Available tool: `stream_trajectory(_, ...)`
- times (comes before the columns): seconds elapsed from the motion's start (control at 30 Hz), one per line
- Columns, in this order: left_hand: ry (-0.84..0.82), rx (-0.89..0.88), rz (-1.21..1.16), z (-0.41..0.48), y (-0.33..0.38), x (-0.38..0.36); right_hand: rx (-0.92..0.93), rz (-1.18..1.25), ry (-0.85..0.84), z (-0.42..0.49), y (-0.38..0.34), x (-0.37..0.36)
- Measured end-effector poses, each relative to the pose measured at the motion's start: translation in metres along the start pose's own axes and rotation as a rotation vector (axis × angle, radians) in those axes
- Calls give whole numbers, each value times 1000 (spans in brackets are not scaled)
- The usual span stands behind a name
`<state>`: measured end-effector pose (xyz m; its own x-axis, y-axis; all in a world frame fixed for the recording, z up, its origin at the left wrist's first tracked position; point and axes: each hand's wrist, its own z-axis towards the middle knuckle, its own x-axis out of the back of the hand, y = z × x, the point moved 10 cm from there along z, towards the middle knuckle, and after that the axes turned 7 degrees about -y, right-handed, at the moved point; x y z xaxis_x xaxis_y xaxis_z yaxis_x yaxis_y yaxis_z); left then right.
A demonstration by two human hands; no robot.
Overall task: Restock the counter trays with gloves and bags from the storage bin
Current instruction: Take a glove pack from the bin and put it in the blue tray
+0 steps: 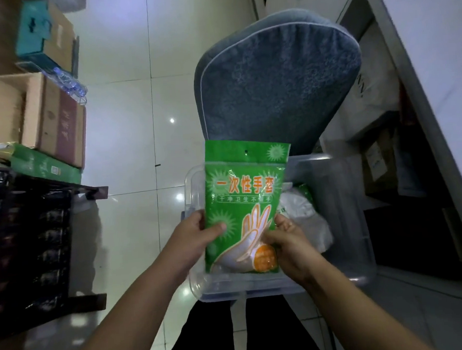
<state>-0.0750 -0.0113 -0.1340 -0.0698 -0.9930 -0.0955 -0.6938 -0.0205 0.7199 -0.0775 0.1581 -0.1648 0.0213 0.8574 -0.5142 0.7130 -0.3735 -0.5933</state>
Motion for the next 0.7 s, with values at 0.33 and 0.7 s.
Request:
stream_trajectory(0.33, 507, -235, 189, -41, 23, 115, -222, -269, 417, 12, 49, 77)
stream_trajectory(0.7, 559, -171, 101, -47, -46, 145, -512, -855, 513, 85, 146, 103)
